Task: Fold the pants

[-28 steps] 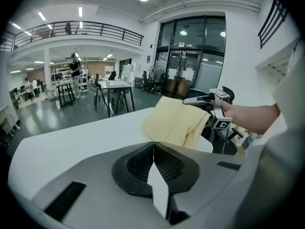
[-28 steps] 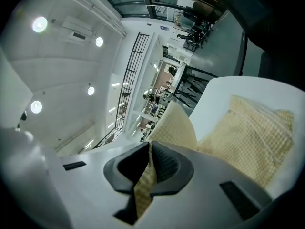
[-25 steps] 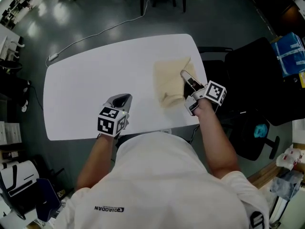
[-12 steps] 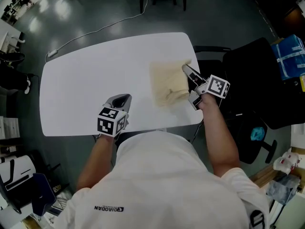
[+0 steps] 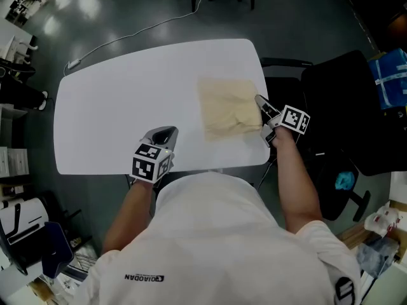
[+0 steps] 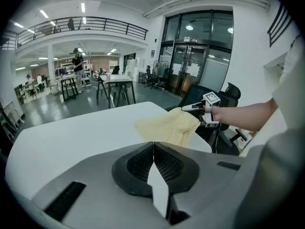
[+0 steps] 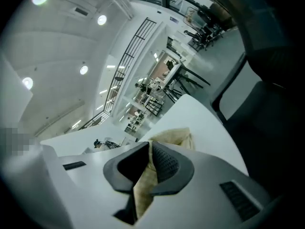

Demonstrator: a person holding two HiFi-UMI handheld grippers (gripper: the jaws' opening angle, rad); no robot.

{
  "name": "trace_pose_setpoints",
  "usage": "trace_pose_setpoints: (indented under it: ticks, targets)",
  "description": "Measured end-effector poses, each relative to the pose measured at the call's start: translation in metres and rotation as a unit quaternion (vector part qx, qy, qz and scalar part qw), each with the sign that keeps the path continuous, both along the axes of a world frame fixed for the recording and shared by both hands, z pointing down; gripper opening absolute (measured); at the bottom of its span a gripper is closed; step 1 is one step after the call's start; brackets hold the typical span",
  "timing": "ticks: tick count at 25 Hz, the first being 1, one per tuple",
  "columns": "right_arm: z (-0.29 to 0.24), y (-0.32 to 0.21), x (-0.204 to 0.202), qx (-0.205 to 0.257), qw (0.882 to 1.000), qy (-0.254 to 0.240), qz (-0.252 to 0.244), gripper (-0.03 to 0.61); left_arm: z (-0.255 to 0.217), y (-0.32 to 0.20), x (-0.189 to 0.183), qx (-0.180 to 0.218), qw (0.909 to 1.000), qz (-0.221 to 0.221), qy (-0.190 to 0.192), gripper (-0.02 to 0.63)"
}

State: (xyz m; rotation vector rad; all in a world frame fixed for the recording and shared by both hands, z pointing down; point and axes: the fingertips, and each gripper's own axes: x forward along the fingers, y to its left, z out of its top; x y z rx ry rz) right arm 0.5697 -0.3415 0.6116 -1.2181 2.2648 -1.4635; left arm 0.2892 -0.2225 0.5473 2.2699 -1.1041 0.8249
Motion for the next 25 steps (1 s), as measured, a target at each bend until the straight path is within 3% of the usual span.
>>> trace_pose_setpoints:
  ticks: [3,7,12,16,18,21,25]
  targets:
    - [0.025,0.004,0.015,-0.034,0.999,0.000,0.019,0.044,0.004,0.001,0.003,-0.007,1.0000,0.001,-0.006,0.028]
    - [0.059,0.005,0.029,-0.081,0.995,0.043,0.034,0.048,0.008,0.001,0.014,-0.010,0.9999,0.010,-0.009,0.028]
    - [0.082,0.007,0.040,-0.096,0.987,0.119,0.039,0.064,0.007,-0.002,0.020,-0.003,0.9999,0.011,-0.012,0.028]
    - [0.088,0.008,0.052,-0.098,0.984,0.140,0.047,0.133,0.007,-0.006,0.016,-0.003,0.9999,0.002,-0.014,0.028]
    - [0.090,0.010,0.064,-0.103,0.981,0.150,0.059,0.133,0.008,-0.007,0.013,-0.002,0.9999,-0.005,-0.015,0.028]
    - [0.093,0.017,0.086,-0.111,0.975,0.176,0.079,0.080,0.006,-0.008,0.013,0.001,0.9999,-0.010,-0.012,0.028]
    - [0.086,0.027,0.102,-0.102,0.975,0.172,0.096,0.050,0.000,-0.008,0.019,0.010,0.9999,-0.010,-0.002,0.028]
